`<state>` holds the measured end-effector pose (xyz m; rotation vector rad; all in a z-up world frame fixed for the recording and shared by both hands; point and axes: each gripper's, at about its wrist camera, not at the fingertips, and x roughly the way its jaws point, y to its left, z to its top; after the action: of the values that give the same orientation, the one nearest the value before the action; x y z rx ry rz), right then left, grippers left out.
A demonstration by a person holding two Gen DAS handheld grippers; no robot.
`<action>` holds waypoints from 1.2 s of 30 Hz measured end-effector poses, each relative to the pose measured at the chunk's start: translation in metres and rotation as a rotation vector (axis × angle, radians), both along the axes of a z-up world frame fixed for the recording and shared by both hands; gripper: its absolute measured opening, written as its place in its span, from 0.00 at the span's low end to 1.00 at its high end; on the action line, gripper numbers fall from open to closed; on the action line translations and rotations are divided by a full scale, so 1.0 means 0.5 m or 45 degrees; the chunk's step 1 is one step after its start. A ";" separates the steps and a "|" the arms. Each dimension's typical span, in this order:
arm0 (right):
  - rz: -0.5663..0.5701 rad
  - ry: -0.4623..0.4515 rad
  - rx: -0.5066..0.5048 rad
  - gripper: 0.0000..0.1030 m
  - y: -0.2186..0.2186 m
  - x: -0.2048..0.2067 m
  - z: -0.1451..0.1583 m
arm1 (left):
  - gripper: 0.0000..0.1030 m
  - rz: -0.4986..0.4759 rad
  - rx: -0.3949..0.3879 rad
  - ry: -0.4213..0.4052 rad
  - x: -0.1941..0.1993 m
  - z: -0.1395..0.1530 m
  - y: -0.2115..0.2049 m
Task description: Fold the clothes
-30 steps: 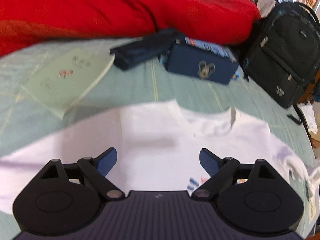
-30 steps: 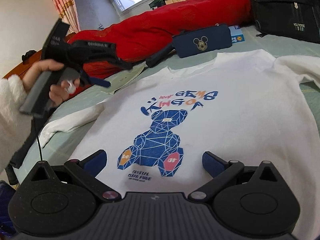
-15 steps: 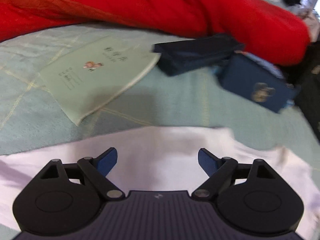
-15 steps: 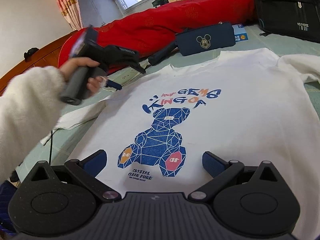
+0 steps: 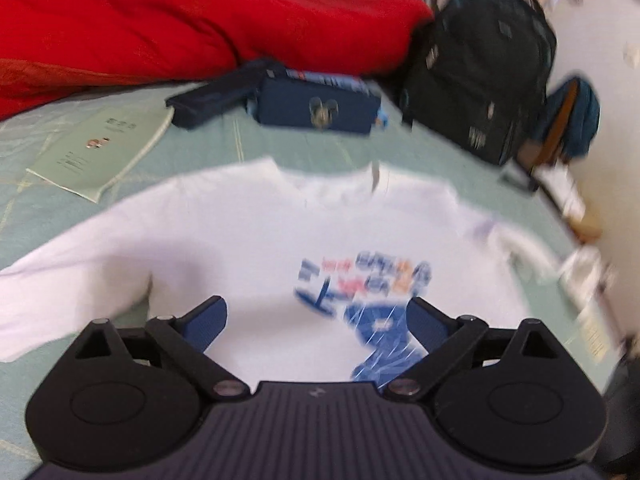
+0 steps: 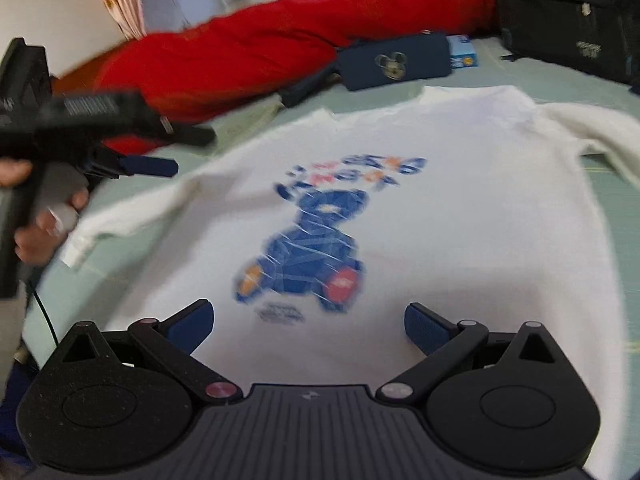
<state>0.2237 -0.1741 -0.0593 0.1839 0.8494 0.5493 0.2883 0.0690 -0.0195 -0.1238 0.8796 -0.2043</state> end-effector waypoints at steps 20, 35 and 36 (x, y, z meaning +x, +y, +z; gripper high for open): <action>-0.230 0.028 -0.329 1.00 0.025 0.343 -0.001 | 0.93 -0.013 0.099 -0.247 -0.074 -0.068 0.037; -0.455 -0.010 -0.413 1.00 -0.031 0.538 -0.010 | 0.93 0.022 0.068 -0.234 -0.059 -0.086 0.056; -0.415 -0.031 -0.383 1.00 -0.027 0.522 0.002 | 0.93 0.025 0.067 -0.238 -0.060 -0.084 0.057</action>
<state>0.4848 -0.1877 -0.0584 0.0378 0.8469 0.1155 0.2585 0.0973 -0.0616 -0.0633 0.6968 -0.1716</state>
